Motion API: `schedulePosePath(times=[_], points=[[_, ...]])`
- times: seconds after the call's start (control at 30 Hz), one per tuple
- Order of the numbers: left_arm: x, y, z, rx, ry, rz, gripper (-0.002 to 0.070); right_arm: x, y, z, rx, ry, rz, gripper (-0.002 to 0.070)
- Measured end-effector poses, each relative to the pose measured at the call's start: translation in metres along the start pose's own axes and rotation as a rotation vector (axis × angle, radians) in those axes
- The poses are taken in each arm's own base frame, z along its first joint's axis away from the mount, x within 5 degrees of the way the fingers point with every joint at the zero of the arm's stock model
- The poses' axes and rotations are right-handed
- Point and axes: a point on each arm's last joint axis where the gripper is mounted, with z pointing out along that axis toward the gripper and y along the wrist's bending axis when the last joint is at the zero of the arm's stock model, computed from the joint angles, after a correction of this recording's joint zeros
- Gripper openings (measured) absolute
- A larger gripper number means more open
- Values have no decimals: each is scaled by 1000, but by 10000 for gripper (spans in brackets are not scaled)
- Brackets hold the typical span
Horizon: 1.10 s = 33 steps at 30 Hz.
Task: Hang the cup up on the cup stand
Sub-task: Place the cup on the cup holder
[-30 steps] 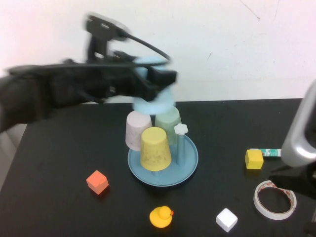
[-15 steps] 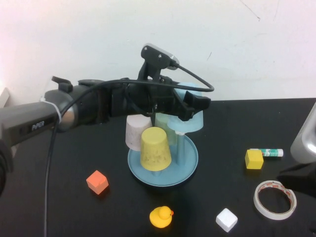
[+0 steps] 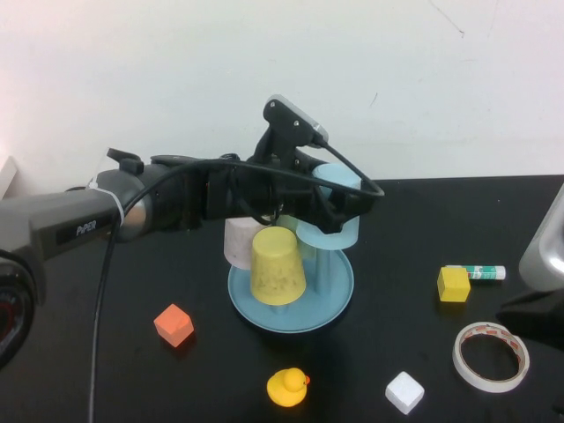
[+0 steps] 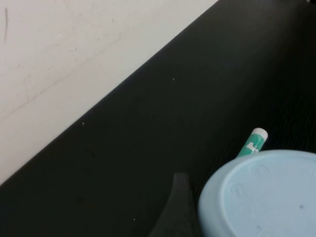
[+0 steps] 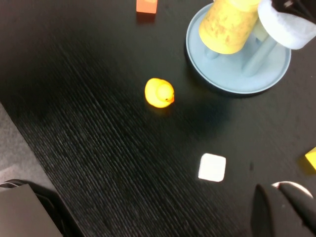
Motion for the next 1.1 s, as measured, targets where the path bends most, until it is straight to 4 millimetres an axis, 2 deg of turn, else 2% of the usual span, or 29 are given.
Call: schedulePosePath(times=[0.67, 0.8, 0.93, 1.1], points=[[34, 9, 21, 13, 61, 44, 564, 0, 0, 0, 5, 1, -4, 0], [34, 9, 21, 13, 60, 71, 568, 0, -1, 0, 8, 2, -7, 0], [31, 9, 21, 13, 55, 103, 663, 0, -3, 0, 32, 0, -24, 0], [11, 5, 11, 1, 17, 170, 683, 1, -6, 0, 66, 12, -56, 0]])
